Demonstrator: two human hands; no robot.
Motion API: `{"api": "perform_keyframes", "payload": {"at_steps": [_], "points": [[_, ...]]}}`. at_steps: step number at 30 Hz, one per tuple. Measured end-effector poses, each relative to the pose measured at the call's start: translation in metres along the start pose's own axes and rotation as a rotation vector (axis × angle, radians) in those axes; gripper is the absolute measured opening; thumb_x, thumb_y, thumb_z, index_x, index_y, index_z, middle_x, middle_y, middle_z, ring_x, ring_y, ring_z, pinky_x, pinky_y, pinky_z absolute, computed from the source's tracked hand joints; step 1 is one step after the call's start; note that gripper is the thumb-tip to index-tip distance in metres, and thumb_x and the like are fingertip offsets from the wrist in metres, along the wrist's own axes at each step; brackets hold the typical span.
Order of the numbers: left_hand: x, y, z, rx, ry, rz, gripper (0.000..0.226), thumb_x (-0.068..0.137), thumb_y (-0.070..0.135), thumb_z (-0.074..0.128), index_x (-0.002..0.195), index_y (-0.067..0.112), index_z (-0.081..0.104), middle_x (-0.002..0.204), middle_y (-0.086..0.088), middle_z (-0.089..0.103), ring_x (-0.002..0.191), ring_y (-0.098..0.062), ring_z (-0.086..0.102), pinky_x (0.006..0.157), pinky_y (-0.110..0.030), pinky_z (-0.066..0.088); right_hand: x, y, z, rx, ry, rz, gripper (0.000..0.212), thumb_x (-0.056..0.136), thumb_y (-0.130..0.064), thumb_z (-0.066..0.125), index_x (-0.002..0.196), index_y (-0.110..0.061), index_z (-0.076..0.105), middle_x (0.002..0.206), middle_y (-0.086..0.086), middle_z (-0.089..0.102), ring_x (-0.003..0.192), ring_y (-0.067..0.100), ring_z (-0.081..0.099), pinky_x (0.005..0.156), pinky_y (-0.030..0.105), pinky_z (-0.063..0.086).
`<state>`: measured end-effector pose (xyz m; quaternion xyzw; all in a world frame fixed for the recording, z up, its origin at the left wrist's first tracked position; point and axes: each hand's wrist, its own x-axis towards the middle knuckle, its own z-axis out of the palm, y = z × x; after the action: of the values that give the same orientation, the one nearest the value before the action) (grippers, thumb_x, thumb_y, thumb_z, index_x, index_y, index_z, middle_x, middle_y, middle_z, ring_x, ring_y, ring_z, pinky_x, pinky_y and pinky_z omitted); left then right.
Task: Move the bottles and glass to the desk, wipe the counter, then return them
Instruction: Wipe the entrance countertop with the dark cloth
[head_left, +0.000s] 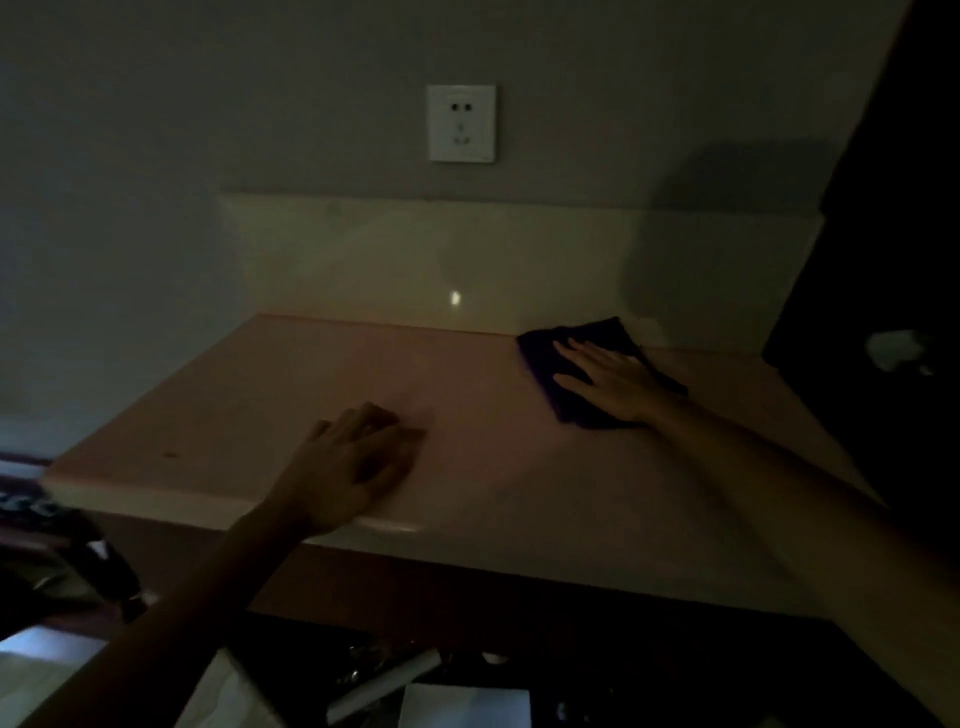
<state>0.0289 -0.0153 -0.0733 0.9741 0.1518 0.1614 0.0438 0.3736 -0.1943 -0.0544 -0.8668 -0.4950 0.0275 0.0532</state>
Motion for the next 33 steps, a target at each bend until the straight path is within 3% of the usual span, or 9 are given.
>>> {"api": "perform_keyframes", "payload": {"at_steps": [6, 9, 14, 20, 26, 33], "points": [[-0.005, -0.001, 0.004, 0.024, 0.052, -0.023, 0.052, 0.093, 0.064, 0.023, 0.134, 0.048, 0.052, 0.13, 0.014, 0.051, 0.121, -0.014, 0.055, 0.085, -0.037, 0.042, -0.114, 0.095, -0.006, -0.02, 0.035, 0.323, 0.079, 0.081, -0.08, 0.011, 0.151, -0.044, 0.008, 0.163, -0.013, 0.007, 0.15, 0.012, 0.005, 0.12, 0.047, 0.004], [-0.005, -0.006, 0.003, -0.002, 0.068, -0.014, 0.051, 0.095, 0.063, 0.026, 0.126, 0.042, 0.061, 0.123, 0.013, 0.056, 0.113, -0.016, 0.059, 0.083, -0.04, 0.047, -0.143, 0.089, -0.002, -0.001, 0.057, 0.316, 0.089, 0.07, -0.084, 0.002, 0.15, -0.045, 0.009, 0.162, -0.016, 0.007, 0.15, 0.01, 0.006, 0.12, 0.046, 0.006], [-0.009, -0.024, -0.008, 0.024, 0.086, 0.019, 0.039, 0.097, 0.053, 0.035, 0.117, 0.036, 0.063, 0.115, 0.012, 0.06, 0.108, -0.016, 0.059, 0.082, -0.039, 0.048, -0.147, 0.049, 0.008, -0.007, 0.055, 0.301, 0.064, 0.092, -0.066, 0.018, 0.152, -0.043, 0.007, 0.162, -0.015, 0.003, 0.15, 0.011, 0.004, 0.121, 0.045, 0.005], [-0.052, -0.09, -0.033, 0.133, 0.135, -0.162, 0.044, 0.094, 0.052, 0.033, 0.121, 0.032, 0.062, 0.117, 0.003, 0.057, 0.105, -0.024, 0.058, 0.081, -0.04, 0.044, -0.095, -0.029, 0.018, -0.006, 0.043, 0.171, 0.065, 0.092, -0.067, 0.015, 0.152, -0.043, 0.003, 0.162, -0.015, 0.0, 0.15, 0.01, 0.001, 0.121, 0.044, 0.003], [-0.074, -0.145, -0.043, 0.169, 0.141, -0.288, 0.049, 0.093, 0.049, 0.03, 0.12, 0.024, 0.062, 0.116, -0.004, 0.056, 0.101, -0.028, 0.057, 0.081, -0.039, 0.041, 0.006, -0.157, 0.031, 0.016, 0.03, -0.023, 0.065, 0.094, -0.065, 0.014, 0.153, -0.039, 0.006, 0.163, -0.013, 0.0, 0.15, 0.012, 0.001, 0.121, 0.047, 0.001], [-0.077, -0.153, -0.03, 0.085, 0.311, -0.243, 0.04, 0.089, 0.038, 0.036, 0.109, 0.016, 0.063, 0.107, -0.008, 0.057, 0.085, -0.028, 0.055, 0.076, -0.039, 0.044, 0.136, -0.304, 0.049, 0.032, -0.006, -0.274, 0.063, 0.095, -0.063, 0.013, 0.153, -0.038, 0.005, 0.163, -0.013, 0.001, 0.15, 0.013, 0.002, 0.121, 0.047, 0.0]]}}
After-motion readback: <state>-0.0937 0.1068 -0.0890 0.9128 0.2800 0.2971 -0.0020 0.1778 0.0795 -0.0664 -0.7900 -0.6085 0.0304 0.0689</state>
